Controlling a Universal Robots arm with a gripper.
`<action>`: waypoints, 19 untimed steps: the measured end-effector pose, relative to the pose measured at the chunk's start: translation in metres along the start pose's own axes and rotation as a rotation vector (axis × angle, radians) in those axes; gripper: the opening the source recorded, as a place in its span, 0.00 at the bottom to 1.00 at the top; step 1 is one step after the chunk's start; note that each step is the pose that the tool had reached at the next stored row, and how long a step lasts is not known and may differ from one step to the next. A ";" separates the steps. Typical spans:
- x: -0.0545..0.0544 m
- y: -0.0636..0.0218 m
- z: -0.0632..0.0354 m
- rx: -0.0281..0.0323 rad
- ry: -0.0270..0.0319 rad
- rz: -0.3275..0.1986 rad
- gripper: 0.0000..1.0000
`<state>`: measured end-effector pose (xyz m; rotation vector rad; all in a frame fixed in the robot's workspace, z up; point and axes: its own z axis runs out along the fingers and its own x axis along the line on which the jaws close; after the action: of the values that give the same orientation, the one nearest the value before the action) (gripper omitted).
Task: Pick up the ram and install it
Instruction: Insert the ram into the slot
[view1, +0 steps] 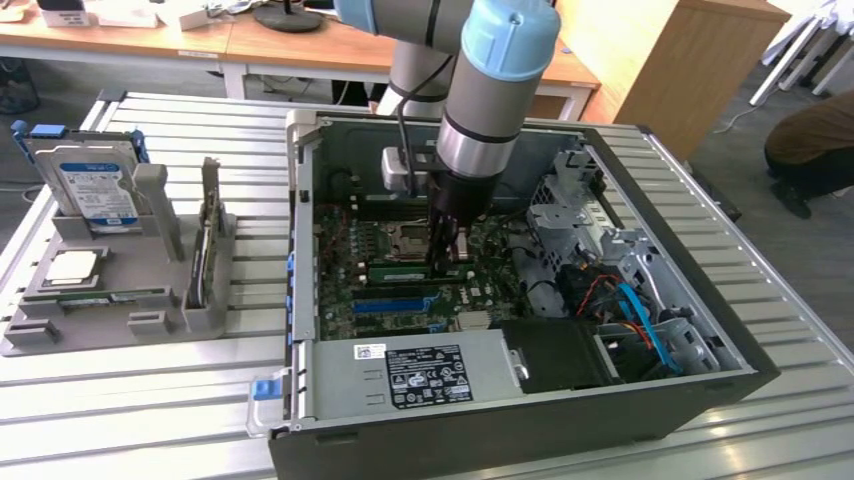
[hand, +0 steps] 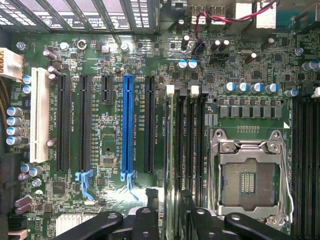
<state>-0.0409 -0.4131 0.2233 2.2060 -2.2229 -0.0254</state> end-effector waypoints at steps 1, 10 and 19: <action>0.000 0.0000 -0.0004 0.0000 0.0001 0.000 0.31; 0.000 0.0003 -0.0119 -0.0005 0.0002 0.000 0.31; 0.000 0.0006 -0.0325 -0.0013 0.0002 0.000 0.31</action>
<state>-0.0409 -0.4131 0.2557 2.2053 -2.2221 -0.0266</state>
